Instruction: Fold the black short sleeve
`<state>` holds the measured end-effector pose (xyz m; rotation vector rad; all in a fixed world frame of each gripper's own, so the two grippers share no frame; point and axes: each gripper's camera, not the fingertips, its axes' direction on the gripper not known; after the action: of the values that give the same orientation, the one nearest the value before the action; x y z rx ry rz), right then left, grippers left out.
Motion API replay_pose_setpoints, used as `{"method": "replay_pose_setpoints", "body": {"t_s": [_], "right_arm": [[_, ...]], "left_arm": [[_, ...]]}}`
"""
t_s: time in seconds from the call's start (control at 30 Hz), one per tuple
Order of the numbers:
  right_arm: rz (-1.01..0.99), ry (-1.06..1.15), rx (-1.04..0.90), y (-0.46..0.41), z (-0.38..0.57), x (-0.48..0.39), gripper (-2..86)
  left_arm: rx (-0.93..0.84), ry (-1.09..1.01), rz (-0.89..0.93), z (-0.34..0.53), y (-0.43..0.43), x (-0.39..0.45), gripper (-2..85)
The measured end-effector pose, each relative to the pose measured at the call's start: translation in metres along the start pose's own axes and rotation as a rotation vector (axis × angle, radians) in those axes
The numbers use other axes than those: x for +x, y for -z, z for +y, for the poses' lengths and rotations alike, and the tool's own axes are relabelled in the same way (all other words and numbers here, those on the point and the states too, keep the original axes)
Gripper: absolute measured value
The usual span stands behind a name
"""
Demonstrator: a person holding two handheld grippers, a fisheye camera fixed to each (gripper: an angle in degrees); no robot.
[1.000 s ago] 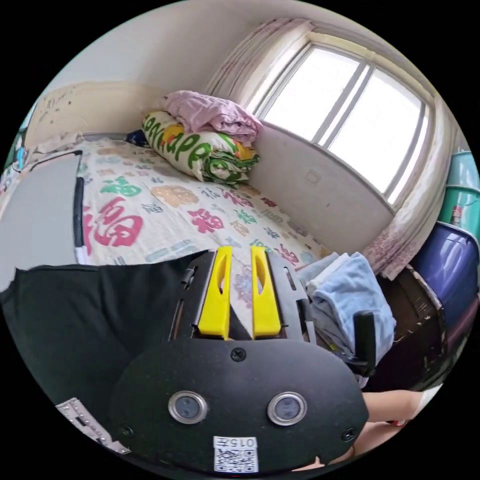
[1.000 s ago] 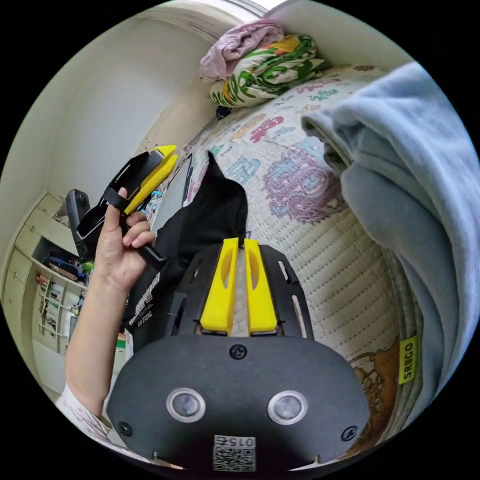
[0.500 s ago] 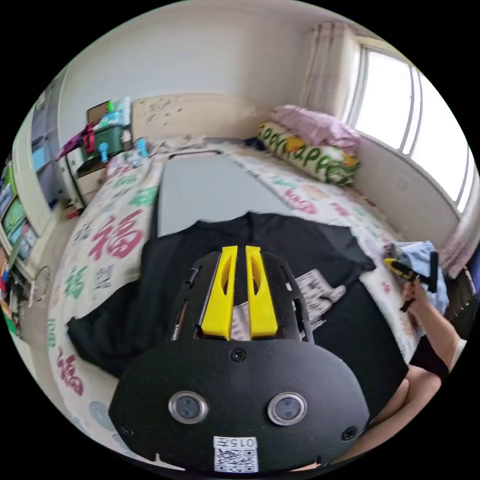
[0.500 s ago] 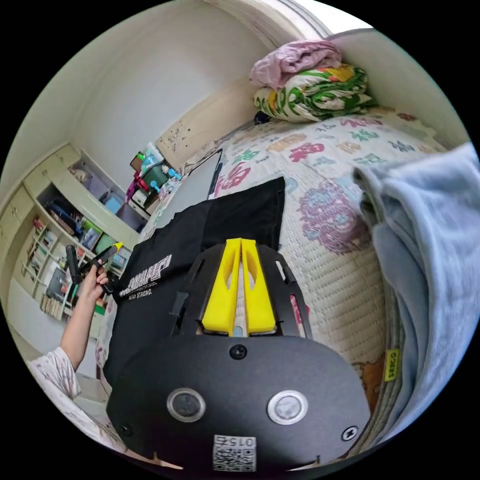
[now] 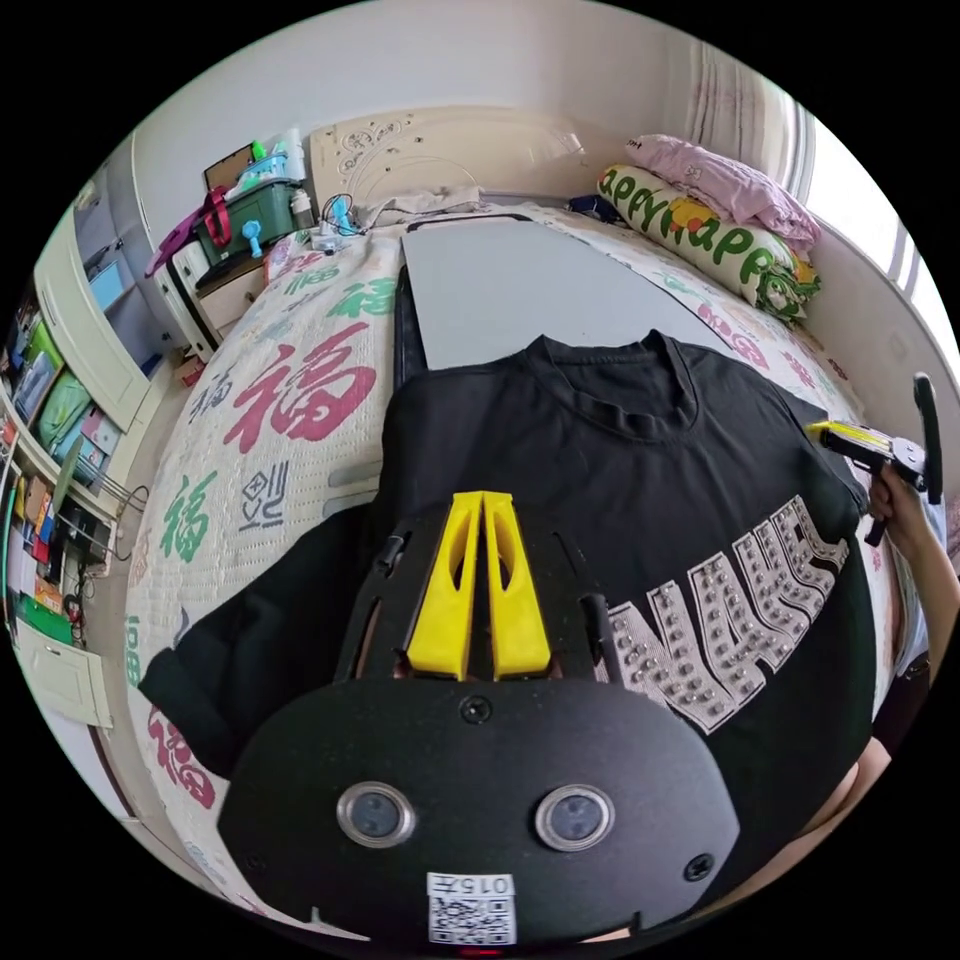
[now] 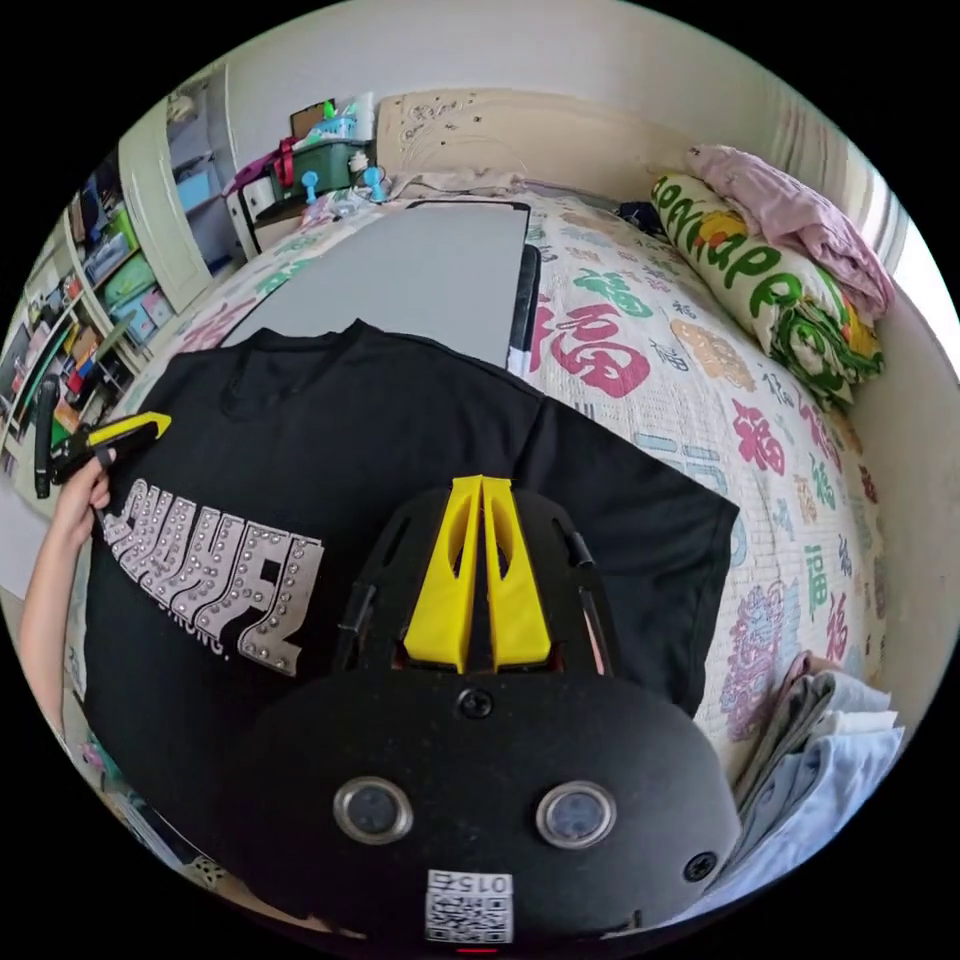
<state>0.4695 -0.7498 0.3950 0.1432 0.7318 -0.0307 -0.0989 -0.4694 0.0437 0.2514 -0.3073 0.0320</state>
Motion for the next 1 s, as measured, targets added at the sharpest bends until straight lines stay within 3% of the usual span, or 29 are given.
{"method": "replay_pose_setpoints", "body": {"t_s": [0.37,0.53,0.63,0.7,0.77,0.9,1.0], "right_arm": [[0.373,0.169,-0.062,-0.276,0.023,-0.028,-0.6],[0.353,0.098,-0.076,-0.354,0.039,0.006,-0.6],[0.431,0.085,0.048,-0.366,0.082,0.03,-0.7],[0.381,0.084,0.086,-0.368,0.119,0.05,-0.8],[0.218,0.067,0.058,-0.369,0.178,0.08,-0.9],[0.107,0.072,0.056,-0.366,0.258,0.11,-1.0],[0.074,0.077,0.084,-0.367,0.301,0.121,-1.0]], "left_arm": [[0.011,-0.024,-0.049,-0.075,0.035,0.022,-0.7],[-0.002,-0.009,-0.114,-0.106,0.059,0.04,-0.2],[0.089,-0.015,0.0,-0.099,0.108,0.042,1.6],[0.207,-0.034,0.102,-0.075,0.159,0.036,4.8],[0.322,-0.017,0.073,-0.037,0.222,0.012,8.6],[0.353,0.21,-0.032,0.01,0.28,-0.056,11.6],[0.307,0.425,0.059,0.033,0.285,-0.094,16.9]]}}
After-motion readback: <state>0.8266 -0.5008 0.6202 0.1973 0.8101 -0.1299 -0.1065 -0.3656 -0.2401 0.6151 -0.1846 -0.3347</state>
